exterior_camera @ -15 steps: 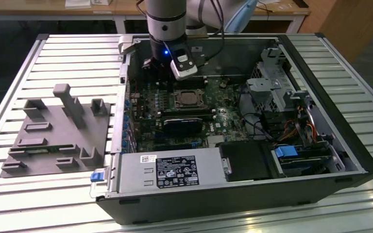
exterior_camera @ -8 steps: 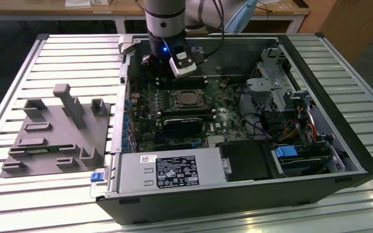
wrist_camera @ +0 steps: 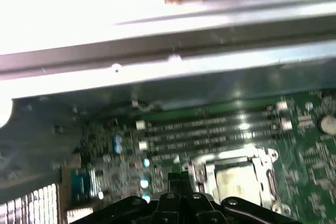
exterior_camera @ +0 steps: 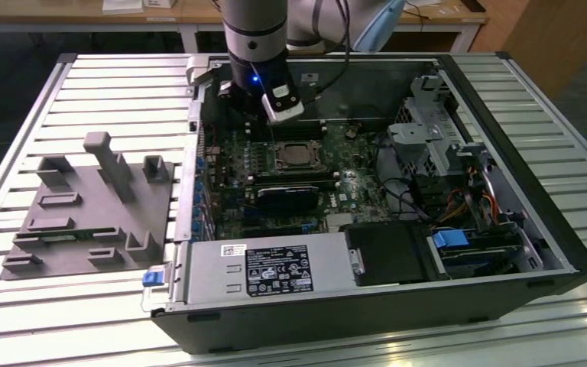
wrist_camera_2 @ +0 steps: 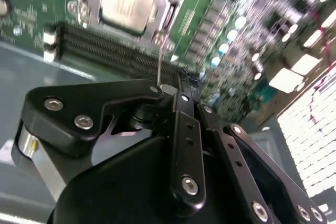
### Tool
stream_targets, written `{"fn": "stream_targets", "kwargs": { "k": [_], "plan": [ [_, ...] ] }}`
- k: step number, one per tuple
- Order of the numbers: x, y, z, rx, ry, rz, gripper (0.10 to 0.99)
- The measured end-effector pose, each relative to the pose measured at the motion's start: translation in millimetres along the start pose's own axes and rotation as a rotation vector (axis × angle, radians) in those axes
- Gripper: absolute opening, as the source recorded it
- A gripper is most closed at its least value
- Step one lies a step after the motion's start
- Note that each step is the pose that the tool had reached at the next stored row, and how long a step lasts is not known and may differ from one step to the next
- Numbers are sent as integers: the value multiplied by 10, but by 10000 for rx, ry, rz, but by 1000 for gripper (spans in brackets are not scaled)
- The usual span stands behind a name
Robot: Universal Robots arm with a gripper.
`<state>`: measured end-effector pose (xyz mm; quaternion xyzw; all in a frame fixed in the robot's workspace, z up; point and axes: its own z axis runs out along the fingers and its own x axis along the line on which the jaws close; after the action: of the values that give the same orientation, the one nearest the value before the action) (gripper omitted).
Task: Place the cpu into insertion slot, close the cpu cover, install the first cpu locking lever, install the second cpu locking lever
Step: 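Install the first cpu locking lever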
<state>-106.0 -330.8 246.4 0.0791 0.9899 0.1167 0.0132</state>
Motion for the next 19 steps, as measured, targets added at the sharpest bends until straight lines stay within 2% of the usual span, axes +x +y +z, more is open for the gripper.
{"fn": "stream_targets", "kwargs": {
  "k": [2, 4, 6, 9, 12, 19],
  "plan": [
    [5, -1, 0, -326, 56, -3, 102],
    [11, -2, 0, -535, 90, -8, 102],
    [13, -3, 1, -679, 115, -10, 102],
    [1, 0, 2, -691, 117, -11, 102],
    [-56, 8, 5, -691, 117, -10, 102],
    [-296, 45, 20, -690, 117, -10, 102]
  ]
}}
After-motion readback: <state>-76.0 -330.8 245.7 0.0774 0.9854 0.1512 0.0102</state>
